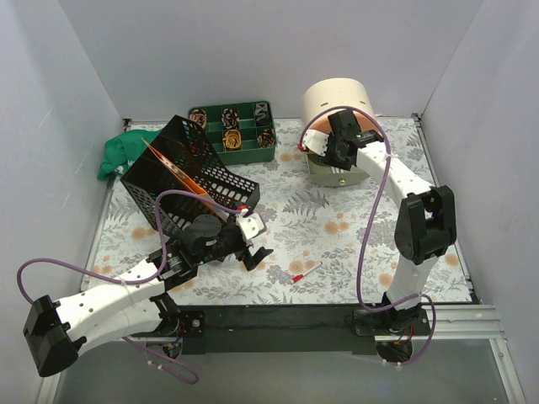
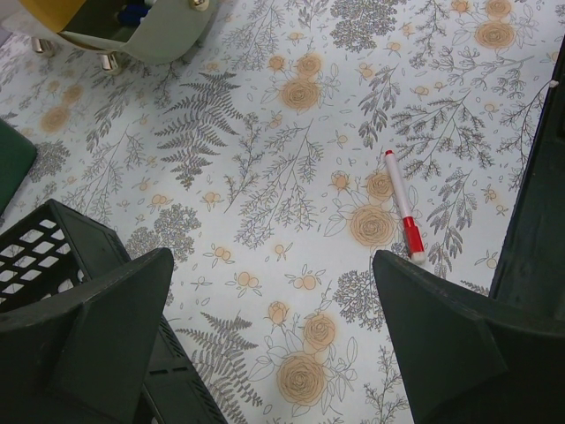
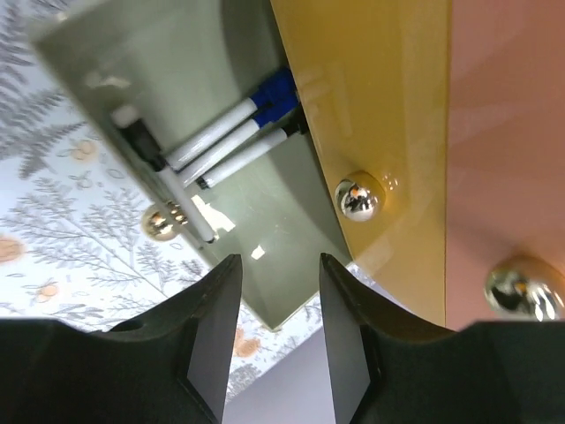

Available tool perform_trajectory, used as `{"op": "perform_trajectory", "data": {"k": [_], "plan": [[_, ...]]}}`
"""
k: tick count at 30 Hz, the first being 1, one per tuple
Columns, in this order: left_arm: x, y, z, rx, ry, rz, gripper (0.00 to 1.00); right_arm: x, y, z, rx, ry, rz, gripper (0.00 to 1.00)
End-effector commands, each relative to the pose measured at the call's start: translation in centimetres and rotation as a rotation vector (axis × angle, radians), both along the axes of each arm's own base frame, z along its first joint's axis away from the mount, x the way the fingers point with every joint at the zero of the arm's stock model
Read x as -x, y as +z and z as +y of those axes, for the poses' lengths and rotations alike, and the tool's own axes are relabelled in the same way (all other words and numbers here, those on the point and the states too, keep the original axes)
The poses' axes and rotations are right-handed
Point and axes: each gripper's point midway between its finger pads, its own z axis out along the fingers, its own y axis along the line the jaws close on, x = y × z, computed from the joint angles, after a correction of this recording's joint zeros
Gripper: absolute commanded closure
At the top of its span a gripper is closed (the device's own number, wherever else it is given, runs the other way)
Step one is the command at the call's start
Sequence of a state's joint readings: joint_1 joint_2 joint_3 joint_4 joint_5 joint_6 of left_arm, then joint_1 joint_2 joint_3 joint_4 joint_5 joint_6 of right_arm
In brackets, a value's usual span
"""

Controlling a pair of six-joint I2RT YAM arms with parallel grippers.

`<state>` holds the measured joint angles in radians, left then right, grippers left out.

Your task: Organize the desk

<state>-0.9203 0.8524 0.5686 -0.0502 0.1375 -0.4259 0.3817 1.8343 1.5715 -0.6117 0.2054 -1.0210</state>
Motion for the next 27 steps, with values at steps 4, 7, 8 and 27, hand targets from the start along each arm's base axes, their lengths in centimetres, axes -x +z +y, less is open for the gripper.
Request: {"op": "perform_trajectory", "data": {"k": [4,7,8,27], "plan": [[0.0,0.7,0.2,0.007,0.005,-0.023,0.02,8.5,3.1,6.0,-0.382,0.264,0.128,0.52],[-0.1,0.5,0.2,0.002,0.005,-0.019,0.02,12.7,2.6,7.6,-0.494,0.394,0.195,0.52],[-0.1,0.4,0.2,-0.001,0.006,-0.018,0.02,13.9,3.0,7.9,-0.519,0.431,0.194,0.52],[-0.5,0.3,0.7,-0.015,0.034,-0.033,0.02,30.4,-9.6,10.9,-0.442,0.928,0.519,0.46]]}}
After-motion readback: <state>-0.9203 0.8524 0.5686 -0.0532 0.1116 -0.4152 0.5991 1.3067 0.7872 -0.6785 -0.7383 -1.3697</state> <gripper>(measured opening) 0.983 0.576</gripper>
